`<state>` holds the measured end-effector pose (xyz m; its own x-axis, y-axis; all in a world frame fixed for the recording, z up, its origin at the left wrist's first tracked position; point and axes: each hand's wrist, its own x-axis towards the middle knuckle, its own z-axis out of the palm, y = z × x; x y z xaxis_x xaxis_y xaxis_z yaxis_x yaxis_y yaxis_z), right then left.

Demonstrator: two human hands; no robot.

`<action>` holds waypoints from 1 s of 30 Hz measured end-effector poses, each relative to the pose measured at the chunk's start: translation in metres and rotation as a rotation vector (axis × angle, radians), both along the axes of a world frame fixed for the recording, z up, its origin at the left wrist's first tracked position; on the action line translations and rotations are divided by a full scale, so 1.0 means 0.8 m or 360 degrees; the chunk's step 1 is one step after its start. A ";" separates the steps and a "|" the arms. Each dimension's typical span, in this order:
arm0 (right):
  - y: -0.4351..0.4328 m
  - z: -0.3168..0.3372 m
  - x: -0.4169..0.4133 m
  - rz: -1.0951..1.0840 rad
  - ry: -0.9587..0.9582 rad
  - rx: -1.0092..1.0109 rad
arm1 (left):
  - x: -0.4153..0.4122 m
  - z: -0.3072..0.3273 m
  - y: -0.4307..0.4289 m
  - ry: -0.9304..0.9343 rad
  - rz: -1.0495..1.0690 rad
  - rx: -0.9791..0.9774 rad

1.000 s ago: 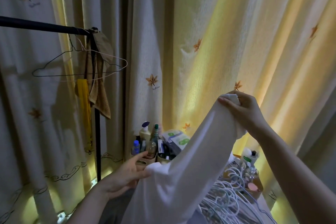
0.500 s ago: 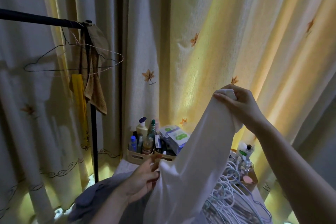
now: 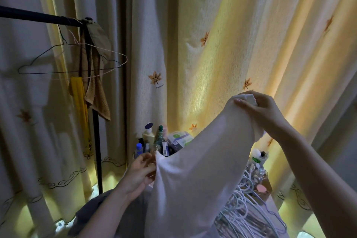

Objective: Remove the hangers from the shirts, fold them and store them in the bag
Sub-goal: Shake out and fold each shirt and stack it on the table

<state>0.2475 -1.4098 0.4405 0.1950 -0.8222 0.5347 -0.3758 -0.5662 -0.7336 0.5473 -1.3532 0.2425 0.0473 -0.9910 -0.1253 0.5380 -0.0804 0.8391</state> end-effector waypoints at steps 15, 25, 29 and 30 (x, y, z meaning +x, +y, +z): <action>-0.032 0.040 -0.006 0.0491 0.0739 0.0420 | 0.023 0.038 0.006 -0.0630 -0.0165 -0.0250; -0.055 0.036 0.007 0.0130 0.0970 -0.0092 | 0.040 0.027 -0.025 -0.1440 0.0102 -0.0304; -0.076 0.028 0.033 -0.0100 0.0652 -0.0314 | 0.058 0.062 -0.057 -0.1847 0.0262 -0.0470; -0.080 0.030 0.042 -0.0117 0.0574 -0.0320 | 0.061 0.071 -0.066 -0.1938 0.0308 -0.0516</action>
<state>0.2811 -1.4739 0.4642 0.3440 -0.7272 0.5941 -0.6329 -0.6469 -0.4253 0.5958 -1.4060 0.2995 0.1070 -0.9321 0.3460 -0.6102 0.2132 0.7630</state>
